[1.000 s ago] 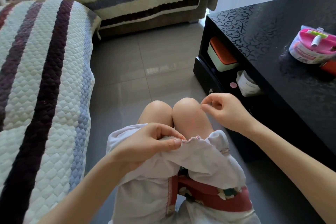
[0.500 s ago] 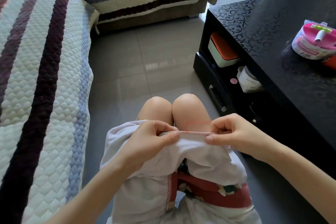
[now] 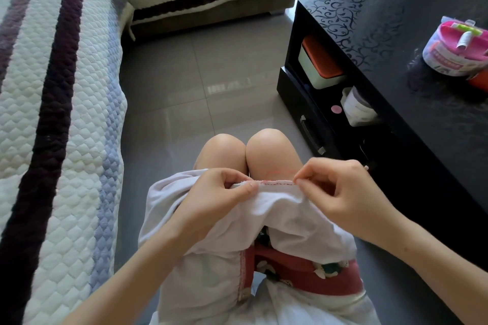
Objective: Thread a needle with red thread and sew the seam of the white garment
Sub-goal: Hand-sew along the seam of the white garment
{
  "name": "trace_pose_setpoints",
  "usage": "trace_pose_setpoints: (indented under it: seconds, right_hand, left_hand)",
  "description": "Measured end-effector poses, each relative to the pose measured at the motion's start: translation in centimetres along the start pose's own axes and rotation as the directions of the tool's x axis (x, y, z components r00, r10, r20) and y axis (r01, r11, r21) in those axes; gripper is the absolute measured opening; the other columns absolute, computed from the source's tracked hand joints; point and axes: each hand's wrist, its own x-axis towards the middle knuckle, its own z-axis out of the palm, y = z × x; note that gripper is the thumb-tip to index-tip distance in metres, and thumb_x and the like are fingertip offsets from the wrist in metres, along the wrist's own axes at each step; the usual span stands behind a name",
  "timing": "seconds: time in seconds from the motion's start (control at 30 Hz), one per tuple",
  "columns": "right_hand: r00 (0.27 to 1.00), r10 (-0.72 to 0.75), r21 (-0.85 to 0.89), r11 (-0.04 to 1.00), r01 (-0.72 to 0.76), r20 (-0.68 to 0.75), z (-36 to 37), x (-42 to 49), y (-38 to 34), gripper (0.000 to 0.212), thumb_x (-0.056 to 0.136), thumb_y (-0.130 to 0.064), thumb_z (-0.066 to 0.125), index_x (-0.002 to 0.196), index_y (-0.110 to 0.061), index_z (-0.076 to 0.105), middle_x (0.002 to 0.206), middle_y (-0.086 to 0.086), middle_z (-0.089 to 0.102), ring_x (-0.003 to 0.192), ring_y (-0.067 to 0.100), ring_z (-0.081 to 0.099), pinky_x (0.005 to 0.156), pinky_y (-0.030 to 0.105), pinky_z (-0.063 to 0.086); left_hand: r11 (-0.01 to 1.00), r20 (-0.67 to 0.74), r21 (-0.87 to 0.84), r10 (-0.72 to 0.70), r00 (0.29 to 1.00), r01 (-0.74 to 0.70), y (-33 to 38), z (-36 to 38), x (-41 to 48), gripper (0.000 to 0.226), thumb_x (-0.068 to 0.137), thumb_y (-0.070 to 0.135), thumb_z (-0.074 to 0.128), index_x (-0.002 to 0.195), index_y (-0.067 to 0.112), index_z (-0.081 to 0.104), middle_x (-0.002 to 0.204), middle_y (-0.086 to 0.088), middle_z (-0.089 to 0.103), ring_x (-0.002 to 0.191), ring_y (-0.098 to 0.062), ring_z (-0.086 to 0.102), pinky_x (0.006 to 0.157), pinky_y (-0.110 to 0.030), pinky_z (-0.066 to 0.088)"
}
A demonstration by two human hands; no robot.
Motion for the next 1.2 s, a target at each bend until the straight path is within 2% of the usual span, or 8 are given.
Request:
trace_pose_setpoints:
  seconds: [0.07, 0.2, 0.33, 0.4, 0.53, 0.93, 1.07, 1.2]
  right_hand:
    - [0.999, -0.023, -0.054, 0.998, 0.024, 0.023, 0.9, -0.2, -0.5, 0.013, 0.081, -0.020, 0.060, 0.071, -0.016, 0.068, 0.046, -0.009, 0.049, 0.042, 0.009, 0.044, 0.047, 0.016, 0.033]
    - [0.999, -0.020, -0.115, 0.993, 0.023, 0.025, 2.0, 0.1, -0.6, 0.016, 0.079, -0.022, 0.059, 0.066, -0.016, 0.067, 0.041, -0.016, 0.035, 0.042, 0.009, 0.039, 0.048, 0.022, 0.033]
    - [1.000, -0.001, -0.112, 0.994, 0.005, 0.028, 2.3, 0.4, -0.6, 0.016, 0.080, -0.021, 0.058, 0.067, -0.017, 0.067, 0.041, -0.017, 0.037, 0.044, 0.007, 0.042, 0.049, 0.016, 0.031]
    - [0.999, 0.000, -0.108, 0.994, 0.003, 0.033, 2.3, 0.4, -0.6, 0.016, 0.080, -0.019, 0.058, 0.067, -0.017, 0.067, 0.042, -0.017, 0.037, 0.044, 0.008, 0.042, 0.049, 0.014, 0.030]
    - [0.999, 0.001, -0.112, 0.994, 0.003, 0.041, 2.3, 0.5, -0.6, 0.015, 0.080, -0.019, 0.058, 0.068, -0.016, 0.067, 0.043, -0.015, 0.039, 0.044, 0.008, 0.043, 0.050, 0.016, 0.032]
    - [0.997, 0.013, -0.141, 0.990, -0.003, 0.070, 2.6, 0.9, -1.0, 0.018, 0.078, -0.019, 0.055, 0.065, -0.014, 0.066, 0.042, -0.019, 0.034, 0.048, 0.004, 0.045, 0.050, 0.018, 0.032]
    - [0.996, 0.059, -0.165, 0.985, -0.048, 0.066, 3.1, 1.0, -0.8, 0.019, 0.077, -0.021, 0.052, 0.062, -0.018, 0.063, 0.044, -0.018, 0.041, 0.046, 0.002, 0.041, 0.050, 0.028, 0.036]
    - [0.993, 0.088, -0.169, 0.983, -0.074, 0.081, 3.5, 1.3, -1.0, 0.020, 0.079, -0.025, 0.052, 0.069, -0.021, 0.068, 0.054, -0.030, 0.050, 0.046, -0.001, 0.040, 0.052, 0.033, 0.042]
  left_hand:
    - [1.000, 0.009, -0.016, 0.002, 1.000, -0.002, 0.0, -0.1, 0.0, 0.014, 0.083, 0.033, 0.070, 0.079, 0.021, 0.076, 0.080, 0.001, 0.075, 0.076, -0.004, 0.066, 0.072, -0.024, 0.050]
    - [0.997, -0.004, -0.073, -0.002, 1.000, 0.002, -0.1, 0.1, 0.0, 0.013, 0.088, 0.023, 0.069, 0.080, 0.017, 0.077, 0.079, 0.000, 0.075, 0.074, -0.005, 0.065, 0.070, -0.024, 0.048]
    - [0.996, 0.006, -0.093, 0.008, 1.000, -0.007, -0.2, 0.1, 0.0, 0.017, 0.079, 0.032, 0.068, 0.081, 0.018, 0.077, 0.082, -0.003, 0.076, 0.077, -0.007, 0.066, 0.073, -0.025, 0.051]
    - [0.995, 0.006, -0.098, 0.007, 1.000, -0.006, -0.3, 0.1, 0.0, 0.013, 0.082, 0.028, 0.069, 0.082, 0.018, 0.077, 0.083, -0.003, 0.076, 0.078, -0.007, 0.067, 0.075, -0.027, 0.051]
    - [0.996, 0.003, -0.091, 0.007, 1.000, -0.007, -0.2, 0.1, 0.0, 0.012, 0.089, 0.017, 0.067, 0.085, 0.014, 0.077, 0.085, -0.005, 0.076, 0.080, -0.008, 0.067, 0.076, -0.026, 0.051]
    - [0.996, -0.002, -0.002, 0.085, 0.996, -0.085, 0.0, 0.0, -0.4, 0.011, 0.089, 0.019, 0.067, 0.083, 0.020, 0.077, 0.082, 0.006, 0.076, 0.086, -0.006, 0.070, 0.080, -0.025, 0.054]
    - [0.980, -0.021, 0.087, 0.179, 0.984, -0.177, 0.4, 0.3, -0.8, 0.008, 0.087, 0.021, 0.070, 0.082, 0.022, 0.076, 0.081, 0.012, 0.075, 0.085, 0.001, 0.068, 0.078, -0.018, 0.052]
    - [0.979, 0.009, 0.075, 0.192, 0.981, -0.192, 0.8, 0.4, -1.0, 0.009, 0.087, 0.020, 0.069, 0.081, 0.020, 0.076, 0.079, 0.012, 0.075, 0.081, 0.003, 0.067, 0.073, -0.012, 0.049]
